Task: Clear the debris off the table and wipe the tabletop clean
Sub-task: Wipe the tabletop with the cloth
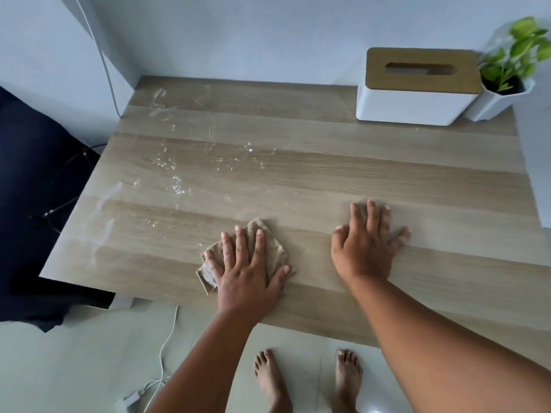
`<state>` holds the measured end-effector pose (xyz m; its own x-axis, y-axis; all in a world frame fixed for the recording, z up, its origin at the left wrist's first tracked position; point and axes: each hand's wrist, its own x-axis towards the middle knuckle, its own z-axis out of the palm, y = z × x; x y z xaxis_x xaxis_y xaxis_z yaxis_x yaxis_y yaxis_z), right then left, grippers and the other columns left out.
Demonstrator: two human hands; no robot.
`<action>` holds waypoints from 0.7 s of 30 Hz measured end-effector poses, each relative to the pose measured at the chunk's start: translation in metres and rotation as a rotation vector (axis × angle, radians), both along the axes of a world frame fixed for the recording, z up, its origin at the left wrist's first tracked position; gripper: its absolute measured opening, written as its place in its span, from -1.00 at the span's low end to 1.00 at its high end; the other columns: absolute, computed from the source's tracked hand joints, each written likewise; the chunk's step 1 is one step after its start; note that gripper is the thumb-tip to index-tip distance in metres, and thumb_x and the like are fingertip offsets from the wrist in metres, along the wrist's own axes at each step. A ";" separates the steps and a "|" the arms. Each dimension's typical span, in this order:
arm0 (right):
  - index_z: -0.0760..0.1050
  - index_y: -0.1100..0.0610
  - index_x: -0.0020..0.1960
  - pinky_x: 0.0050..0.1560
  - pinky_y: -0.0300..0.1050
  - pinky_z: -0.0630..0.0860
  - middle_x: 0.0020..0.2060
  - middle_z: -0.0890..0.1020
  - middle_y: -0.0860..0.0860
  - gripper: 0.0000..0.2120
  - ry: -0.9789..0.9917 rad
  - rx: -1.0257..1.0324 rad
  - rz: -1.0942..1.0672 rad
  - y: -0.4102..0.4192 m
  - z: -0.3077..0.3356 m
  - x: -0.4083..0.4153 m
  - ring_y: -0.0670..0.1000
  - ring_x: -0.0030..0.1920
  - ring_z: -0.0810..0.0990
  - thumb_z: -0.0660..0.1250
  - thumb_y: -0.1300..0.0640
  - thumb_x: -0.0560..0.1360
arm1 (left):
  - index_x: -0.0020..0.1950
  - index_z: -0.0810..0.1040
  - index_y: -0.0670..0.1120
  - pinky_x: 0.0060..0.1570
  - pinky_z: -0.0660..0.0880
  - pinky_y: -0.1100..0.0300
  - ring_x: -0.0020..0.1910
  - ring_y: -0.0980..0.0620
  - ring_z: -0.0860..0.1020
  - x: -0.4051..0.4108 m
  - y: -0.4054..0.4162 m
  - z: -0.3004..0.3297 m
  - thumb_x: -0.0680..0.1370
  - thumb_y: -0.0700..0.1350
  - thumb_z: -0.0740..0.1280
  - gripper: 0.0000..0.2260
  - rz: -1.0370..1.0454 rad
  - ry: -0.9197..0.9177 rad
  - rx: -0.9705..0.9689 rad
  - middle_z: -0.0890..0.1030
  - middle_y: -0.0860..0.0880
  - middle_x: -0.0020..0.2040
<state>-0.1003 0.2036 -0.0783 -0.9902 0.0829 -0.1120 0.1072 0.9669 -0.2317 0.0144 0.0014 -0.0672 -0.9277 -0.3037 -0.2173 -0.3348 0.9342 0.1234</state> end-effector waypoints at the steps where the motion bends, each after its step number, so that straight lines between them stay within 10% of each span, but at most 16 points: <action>1: 0.26 -0.06 0.60 0.51 0.55 -0.19 0.67 0.15 0.03 -0.36 -0.004 0.025 -0.001 0.000 -0.003 -0.001 0.18 0.68 -0.03 -0.04 -0.17 0.55 | 0.70 -0.09 0.15 0.53 -0.30 -0.39 0.67 -0.19 -0.26 -0.013 0.000 -0.002 0.56 0.48 -0.09 -0.22 0.002 0.006 0.001 -0.15 -0.05 0.71; 14: 0.15 -0.03 0.66 0.52 0.55 -0.12 0.69 0.06 0.01 -0.31 -0.007 0.129 0.005 -0.002 -0.007 -0.004 0.19 0.68 -0.06 -0.02 -0.20 0.56 | 0.63 0.32 0.06 0.56 0.13 -0.34 0.68 -0.10 0.09 -0.012 -0.033 -0.006 0.62 0.02 0.25 -0.46 -0.730 0.198 0.083 0.17 0.04 0.69; 21: 0.16 -0.03 0.66 0.53 0.54 -0.11 0.69 0.07 0.00 -0.30 -0.004 0.141 0.004 -0.004 -0.007 -0.004 0.18 0.68 -0.03 -0.02 -0.21 0.55 | 0.60 0.37 0.01 0.55 0.10 -0.38 0.66 -0.14 0.15 -0.037 -0.061 -0.010 0.55 0.02 0.21 -0.42 -0.421 0.221 0.069 0.25 -0.05 0.66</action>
<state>-0.1047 0.1997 -0.0849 -0.9901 0.0946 -0.1035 0.1043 0.9902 -0.0928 -0.0229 -0.0593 -0.0774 -0.9932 0.1160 -0.0072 0.1118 0.9701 0.2152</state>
